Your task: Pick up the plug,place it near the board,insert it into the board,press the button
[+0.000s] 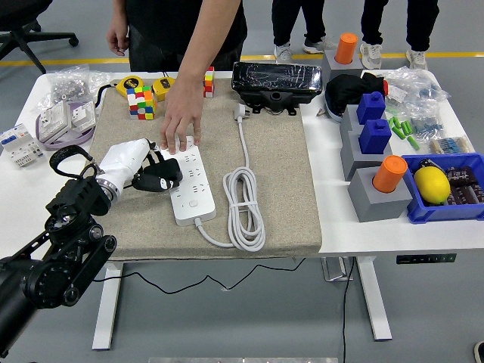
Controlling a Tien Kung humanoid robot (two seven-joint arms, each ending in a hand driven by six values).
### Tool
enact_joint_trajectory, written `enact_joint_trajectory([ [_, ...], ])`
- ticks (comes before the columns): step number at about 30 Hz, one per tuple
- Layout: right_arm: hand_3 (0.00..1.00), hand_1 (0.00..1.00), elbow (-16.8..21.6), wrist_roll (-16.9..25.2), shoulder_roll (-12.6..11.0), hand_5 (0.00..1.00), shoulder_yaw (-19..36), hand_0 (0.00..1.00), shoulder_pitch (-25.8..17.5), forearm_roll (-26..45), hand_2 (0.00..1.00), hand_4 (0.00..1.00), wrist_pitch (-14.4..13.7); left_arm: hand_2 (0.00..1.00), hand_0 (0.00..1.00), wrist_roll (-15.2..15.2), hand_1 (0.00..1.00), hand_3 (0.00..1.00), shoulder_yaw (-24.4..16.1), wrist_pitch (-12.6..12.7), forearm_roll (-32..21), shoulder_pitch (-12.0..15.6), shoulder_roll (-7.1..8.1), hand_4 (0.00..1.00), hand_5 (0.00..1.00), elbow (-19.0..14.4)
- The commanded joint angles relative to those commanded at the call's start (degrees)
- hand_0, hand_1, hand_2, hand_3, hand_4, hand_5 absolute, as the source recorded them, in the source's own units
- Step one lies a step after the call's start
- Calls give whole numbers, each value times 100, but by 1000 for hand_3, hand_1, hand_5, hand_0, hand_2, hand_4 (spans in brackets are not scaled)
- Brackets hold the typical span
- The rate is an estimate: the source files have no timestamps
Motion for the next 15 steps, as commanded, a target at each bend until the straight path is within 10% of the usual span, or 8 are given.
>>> enact_joint_trajectory([
  [1,762,734,0,5,-1,998,-6,762,2,9,735,998,0,253,241,0,159,407,2,8,54,-4,-2,998,311,8],
  [2,762,734,0,7,-2,998,-8,761,2,14,735,998,0,235,223,0,126,373,4,13,54,-5,-2,982,93,11],
  [15,762,733,0,10,-4,998,-30,760,-1,30,735,998,-1,213,218,-61,109,361,-28,294,54,-79,20,938,77,80],
])
